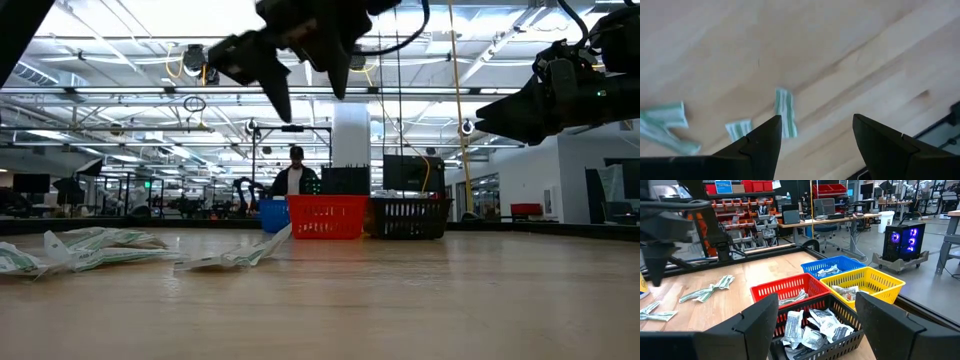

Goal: Pick & Place First Aid Supplies
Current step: Put the bandage pack into the red bin

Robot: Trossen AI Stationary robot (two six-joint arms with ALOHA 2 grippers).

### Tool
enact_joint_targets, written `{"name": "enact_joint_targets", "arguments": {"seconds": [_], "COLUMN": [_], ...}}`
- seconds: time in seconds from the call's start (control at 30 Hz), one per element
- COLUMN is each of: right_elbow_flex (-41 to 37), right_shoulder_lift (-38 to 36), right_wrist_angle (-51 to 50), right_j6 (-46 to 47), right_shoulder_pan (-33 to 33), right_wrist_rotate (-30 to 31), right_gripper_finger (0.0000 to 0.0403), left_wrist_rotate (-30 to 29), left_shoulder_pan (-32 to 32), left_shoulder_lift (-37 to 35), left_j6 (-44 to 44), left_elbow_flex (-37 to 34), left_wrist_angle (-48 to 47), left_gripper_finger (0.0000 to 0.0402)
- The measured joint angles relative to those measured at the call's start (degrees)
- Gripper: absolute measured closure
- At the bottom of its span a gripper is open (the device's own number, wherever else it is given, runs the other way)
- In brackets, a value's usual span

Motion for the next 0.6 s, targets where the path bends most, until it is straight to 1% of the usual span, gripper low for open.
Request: {"name": "enact_joint_targets", "arguments": {"seconds": [0.13, 0.33, 0.6], "right_elbow_flex": [0.00, -0.01, -0.01], "right_shoulder_lift": [0.01, 0.01, 0.02], "right_wrist_angle": [-0.02, 0.00, 0.00], "right_j6": [-0.01, 0.01, 0.01], "right_shoulder_pan": [0.01, 0.00, 0.00], "right_wrist_rotate": [0.00, 0.01, 0.01], "right_gripper_finger": [0.0143, 0.0140, 0.0141], "left_wrist_rotate": [-0.89, -1.55, -2.38], "left_shoulder_pan": [-2.80, -5.55, -7.72], "left_shoulder_lift": [0.00, 0.00, 0.56], "left_j6": [-3.59, -5.06, -7.41], "left_elbow_flex": [0.00, -0.15, -7.25], "left_wrist_angle": [-3.07, -5.12, -0.77], "left_gripper_finger": [0.0151, 0.0151, 0.0151]}}
